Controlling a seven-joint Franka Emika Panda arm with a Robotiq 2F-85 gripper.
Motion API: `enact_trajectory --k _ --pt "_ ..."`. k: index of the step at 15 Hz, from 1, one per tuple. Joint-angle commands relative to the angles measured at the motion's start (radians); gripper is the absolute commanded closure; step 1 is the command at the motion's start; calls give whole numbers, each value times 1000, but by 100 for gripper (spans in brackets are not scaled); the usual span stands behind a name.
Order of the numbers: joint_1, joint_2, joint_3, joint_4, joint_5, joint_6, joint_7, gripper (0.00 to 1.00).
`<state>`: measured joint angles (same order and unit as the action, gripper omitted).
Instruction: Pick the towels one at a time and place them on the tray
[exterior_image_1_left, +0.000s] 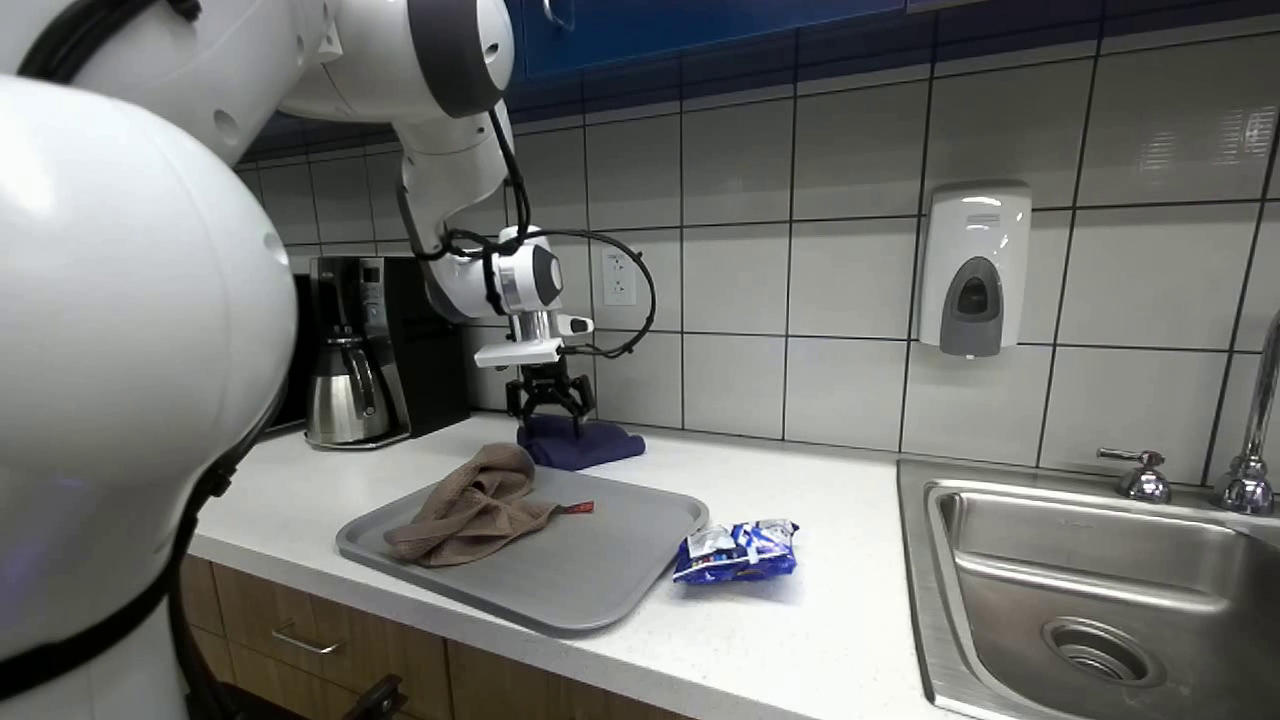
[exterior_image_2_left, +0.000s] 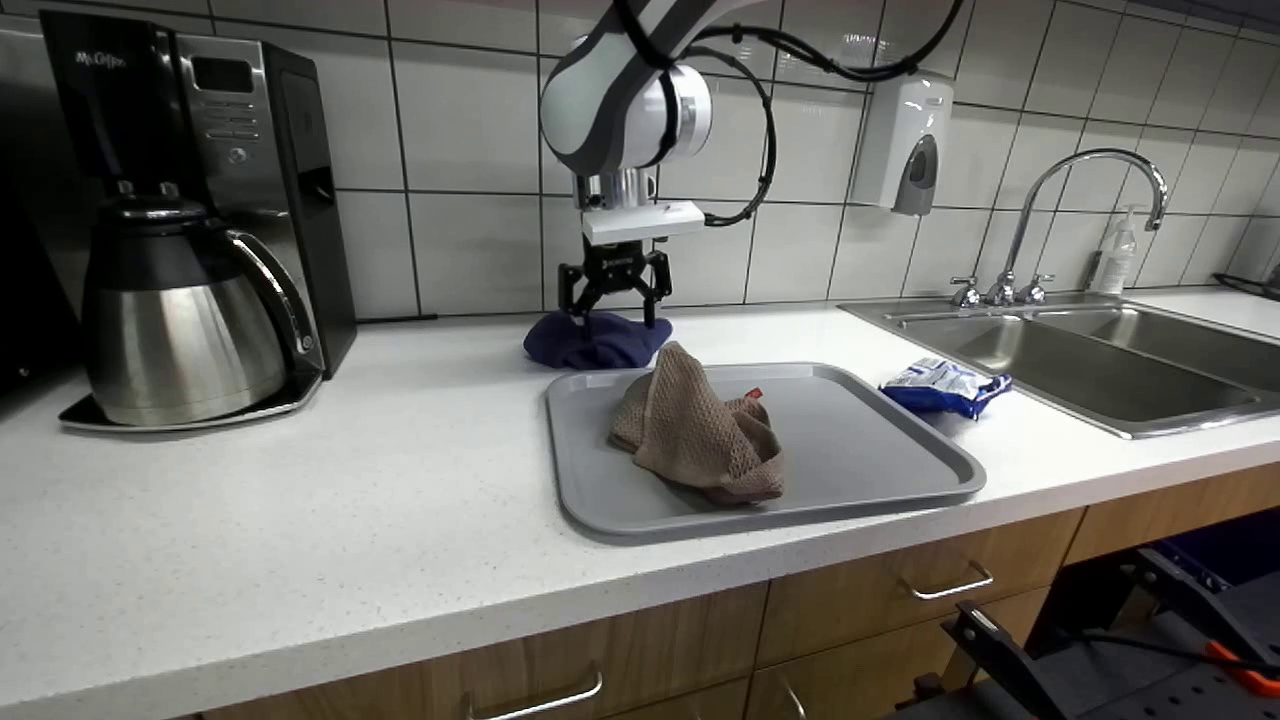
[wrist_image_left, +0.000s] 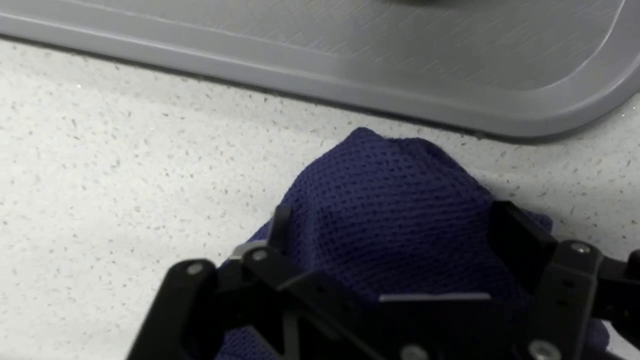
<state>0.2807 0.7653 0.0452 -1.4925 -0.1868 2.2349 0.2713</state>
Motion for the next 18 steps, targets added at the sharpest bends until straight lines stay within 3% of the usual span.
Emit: enact_trajectory --k 1,15,17,18 --pt "13 6 -25 1 25 9 68 0" --pt "26 99 -47 71 24 3 111 0" --pt "26 106 -49 80 22 3 109 26" --pt "27 108 -50 85 20 4 109 35"
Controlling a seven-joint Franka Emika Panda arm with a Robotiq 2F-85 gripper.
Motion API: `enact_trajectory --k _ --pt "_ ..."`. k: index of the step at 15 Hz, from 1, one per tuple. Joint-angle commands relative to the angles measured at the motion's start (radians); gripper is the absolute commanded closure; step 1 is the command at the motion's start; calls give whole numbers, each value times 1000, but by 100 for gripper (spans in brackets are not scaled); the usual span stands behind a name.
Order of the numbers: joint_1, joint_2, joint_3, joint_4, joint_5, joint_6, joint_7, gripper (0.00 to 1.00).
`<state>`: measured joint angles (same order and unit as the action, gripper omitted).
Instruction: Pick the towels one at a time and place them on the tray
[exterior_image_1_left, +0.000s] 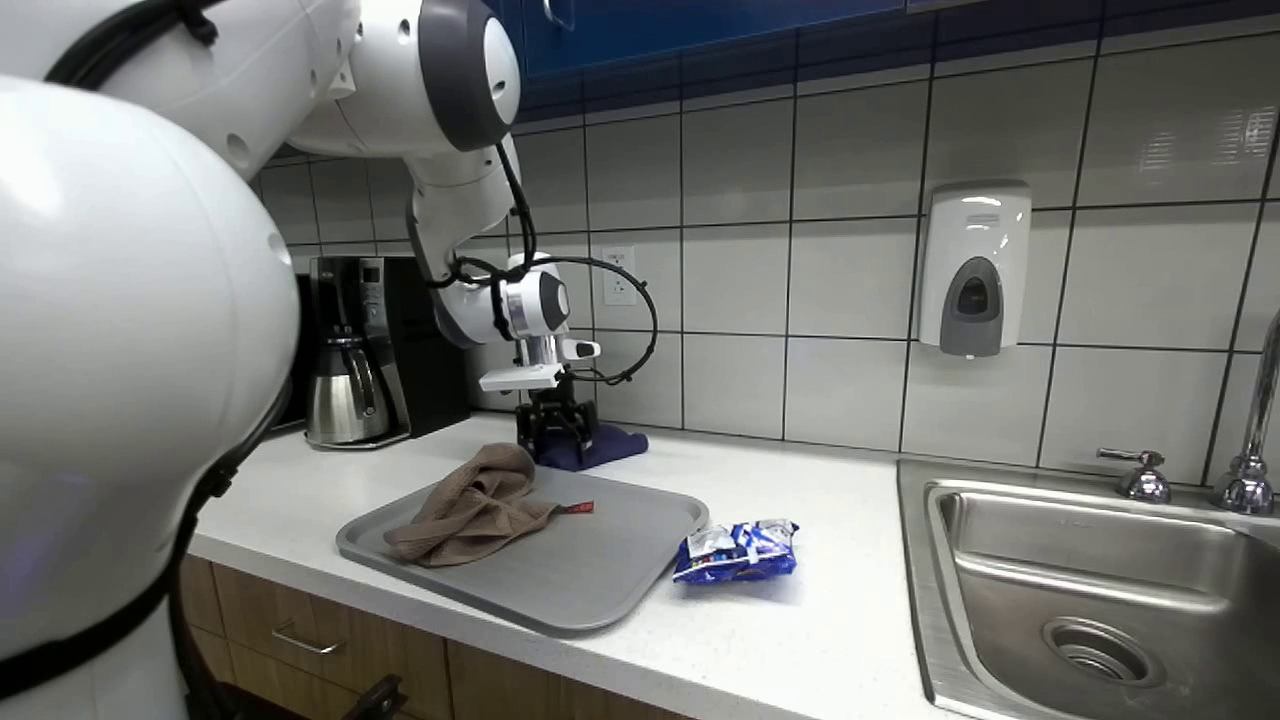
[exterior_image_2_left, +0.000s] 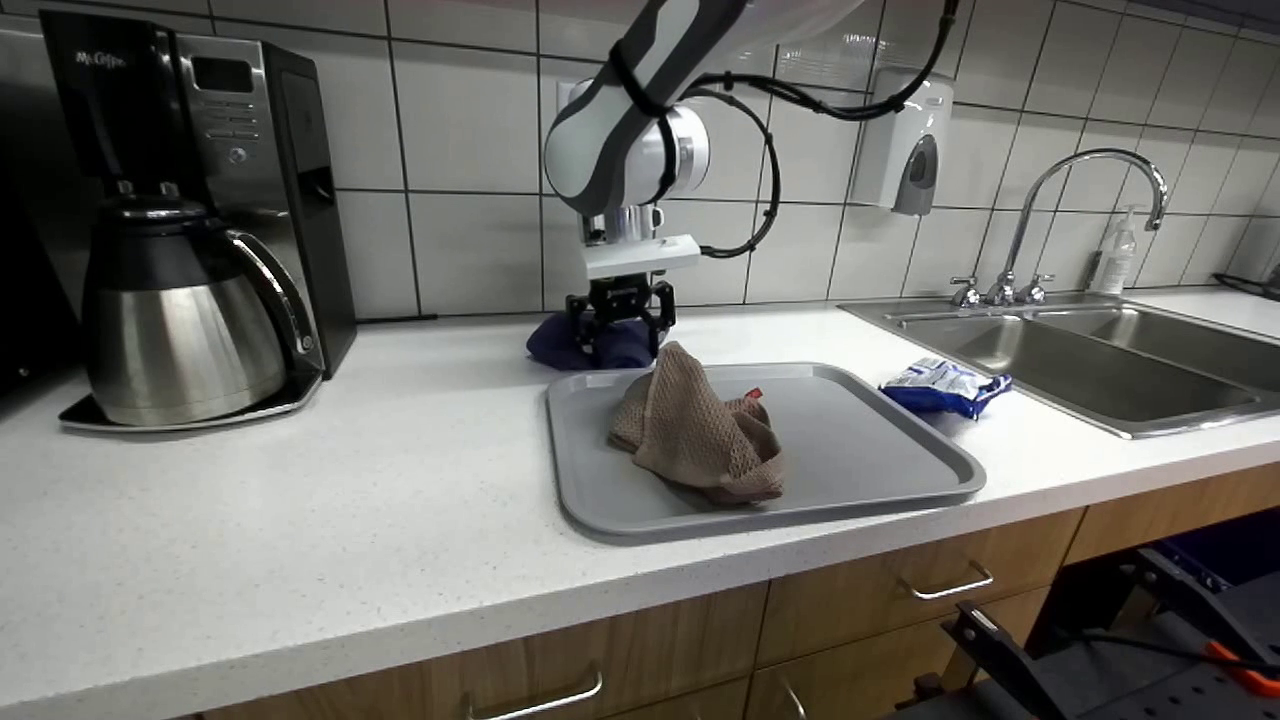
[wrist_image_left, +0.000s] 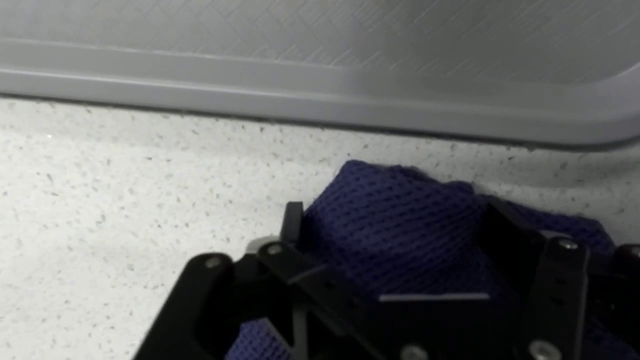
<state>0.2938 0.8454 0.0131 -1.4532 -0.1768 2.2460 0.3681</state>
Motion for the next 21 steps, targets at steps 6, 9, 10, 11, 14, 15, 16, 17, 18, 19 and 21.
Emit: enact_trajectory --k 6,9,10,11,14,15,16,17,18,19,21 --pt "15 37 -21 67 8 -8 11 81" --pt "17 37 -28 65 2 -6 13 99" --pt "19 34 -33 58 -2 -4 16 100" --pt "21 28 -38 49 -5 -1 19 96" --pt "32 -5 -62 11 -23 28 35 96" --pt "35 -13 -70 3 -26 37 39 96" --pt "38 -25 -79 -11 -29 52 46 96" --pt "41 -36 -86 -26 -32 69 52 96" --pt "44 -52 -94 -45 -36 87 60 96" --pt "46 -64 -99 -62 -39 105 64 96" --pt "51 -110 -112 -121 -49 144 71 96"
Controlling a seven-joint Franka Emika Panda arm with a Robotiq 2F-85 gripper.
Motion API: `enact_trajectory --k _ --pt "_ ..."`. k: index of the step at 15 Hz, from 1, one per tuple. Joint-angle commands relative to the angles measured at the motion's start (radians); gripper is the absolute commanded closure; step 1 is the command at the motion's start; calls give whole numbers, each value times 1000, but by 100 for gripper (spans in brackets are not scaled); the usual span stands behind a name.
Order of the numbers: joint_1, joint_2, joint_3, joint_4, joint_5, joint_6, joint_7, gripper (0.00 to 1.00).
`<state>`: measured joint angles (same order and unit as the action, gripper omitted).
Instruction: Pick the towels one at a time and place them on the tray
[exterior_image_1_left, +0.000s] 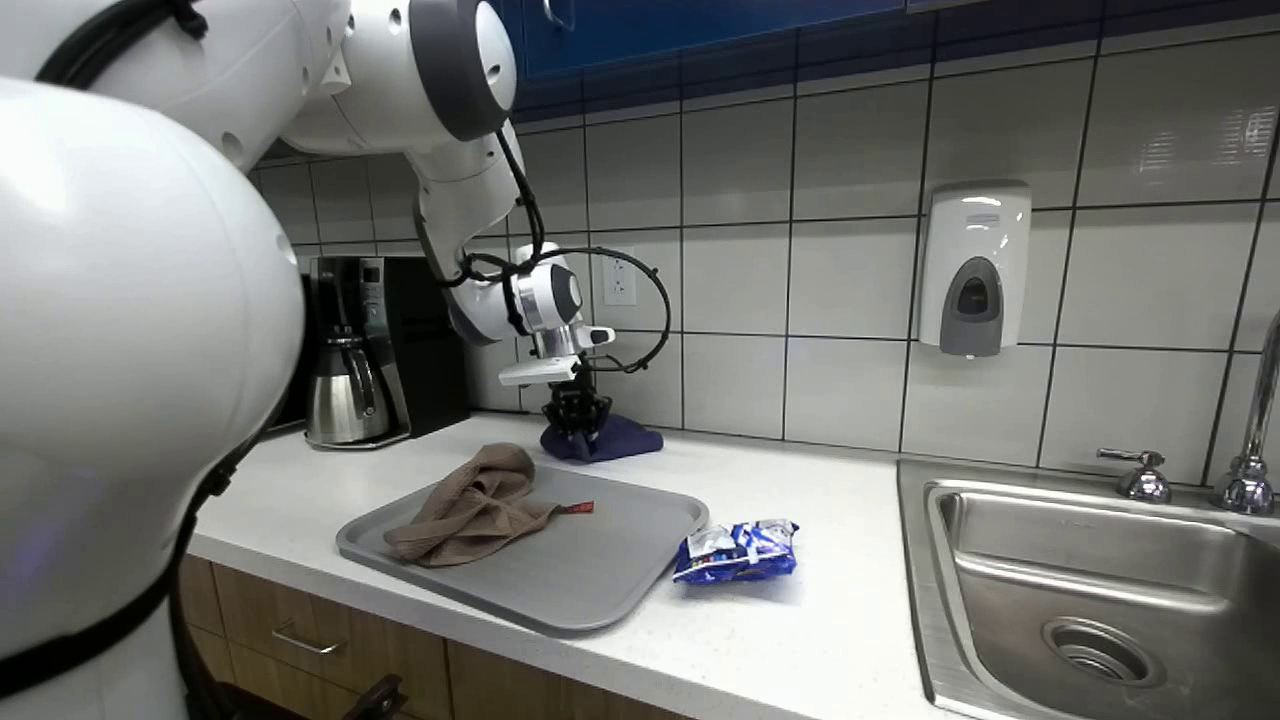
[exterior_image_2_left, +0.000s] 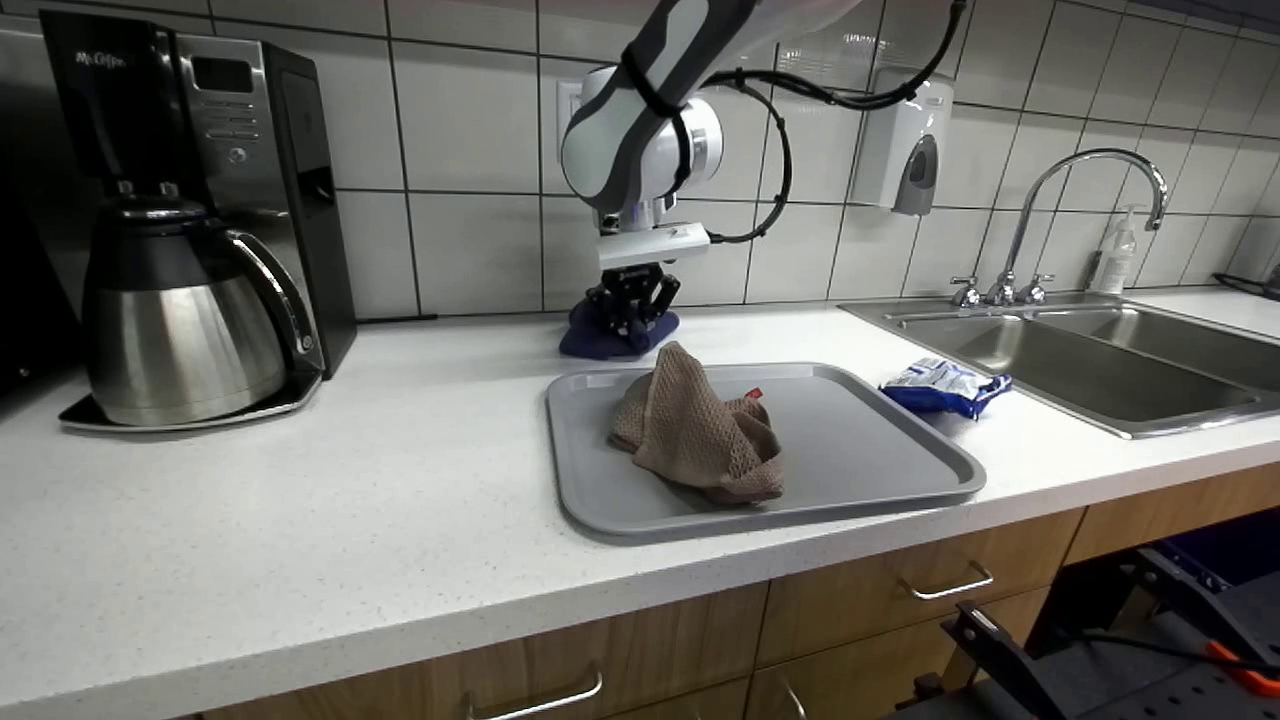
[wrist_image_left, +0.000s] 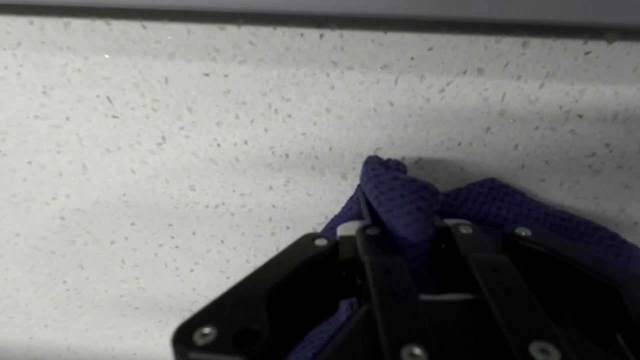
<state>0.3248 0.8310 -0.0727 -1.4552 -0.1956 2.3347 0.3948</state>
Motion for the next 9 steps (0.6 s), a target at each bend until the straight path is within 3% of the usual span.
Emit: enact_trajectory --k 1,9 --pt "24 -118 -30 -147 -33 72 47 96" --pt "88 -345 -55 -414 -141 124 125 96"
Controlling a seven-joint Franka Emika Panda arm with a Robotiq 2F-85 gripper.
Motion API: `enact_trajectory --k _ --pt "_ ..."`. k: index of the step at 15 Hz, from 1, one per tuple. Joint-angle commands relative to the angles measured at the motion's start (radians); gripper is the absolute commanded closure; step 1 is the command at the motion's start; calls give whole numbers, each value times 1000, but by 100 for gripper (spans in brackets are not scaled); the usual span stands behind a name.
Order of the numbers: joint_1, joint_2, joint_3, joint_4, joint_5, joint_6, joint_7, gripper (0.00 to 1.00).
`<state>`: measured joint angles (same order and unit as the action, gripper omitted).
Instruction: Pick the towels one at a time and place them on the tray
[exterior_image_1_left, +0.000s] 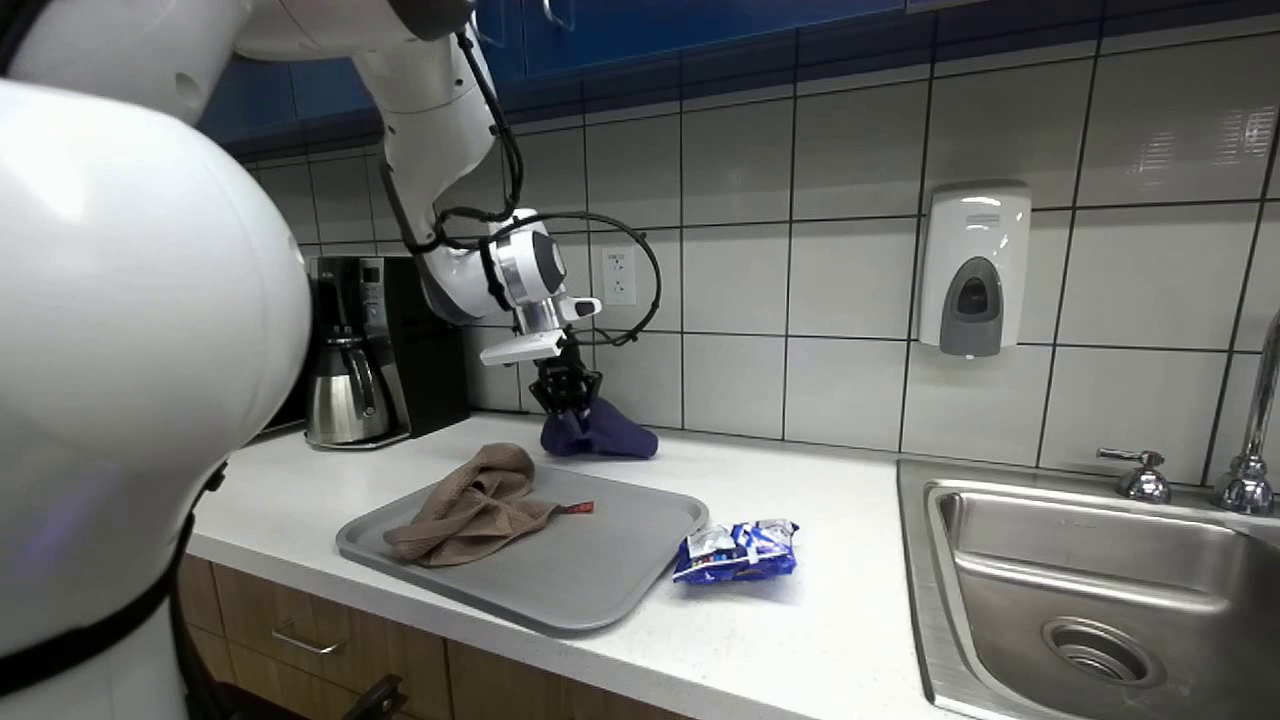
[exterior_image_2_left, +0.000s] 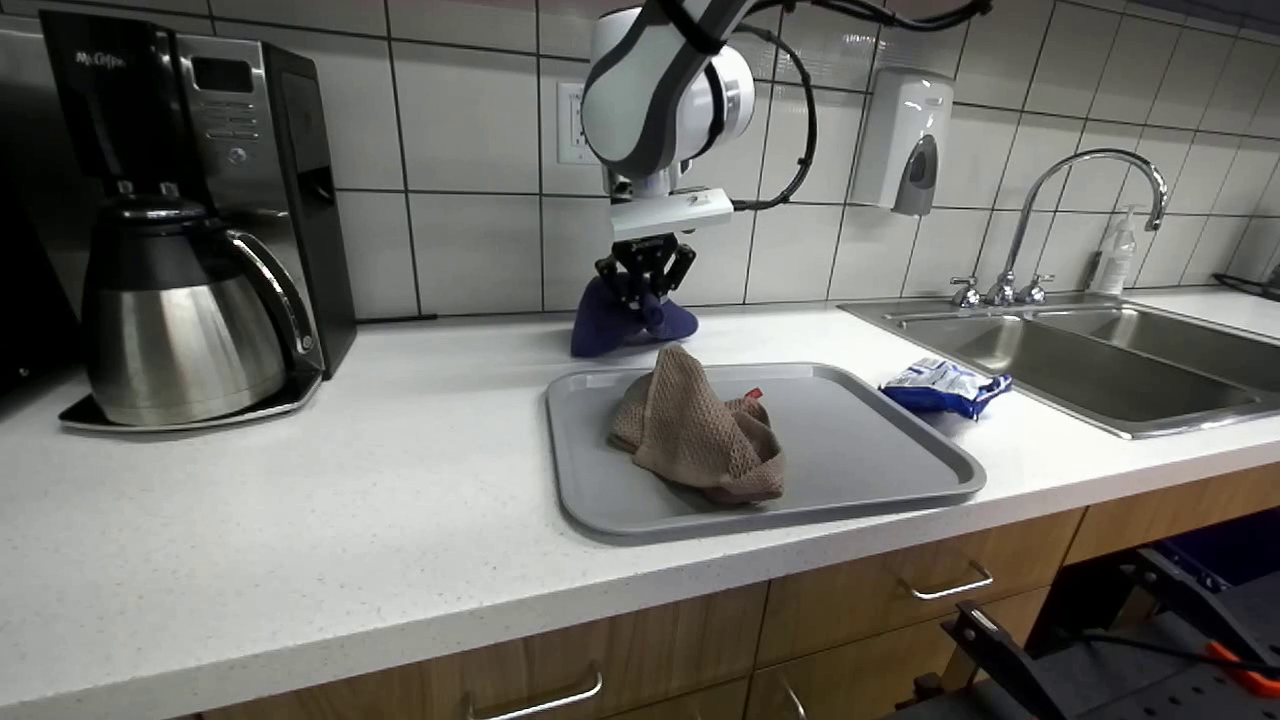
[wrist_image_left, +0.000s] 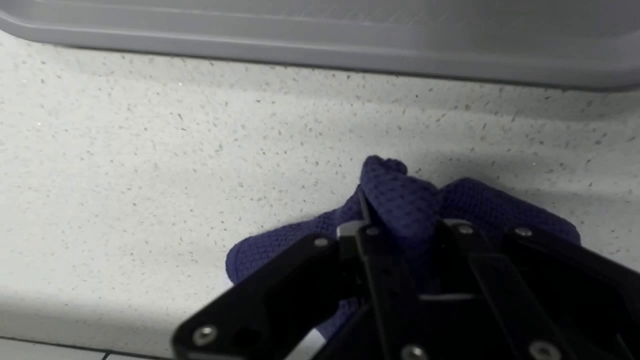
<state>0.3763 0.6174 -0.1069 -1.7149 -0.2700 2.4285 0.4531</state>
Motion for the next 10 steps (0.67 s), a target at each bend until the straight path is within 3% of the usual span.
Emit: enact_trajectory --k 1,6,10 --pt "46 -164 -22 -190 -91 34 89 96" --pt "49 -315 -4 -345 -205 35 186 96" --pt "6 -403 31 -443 -218 27 208 96"
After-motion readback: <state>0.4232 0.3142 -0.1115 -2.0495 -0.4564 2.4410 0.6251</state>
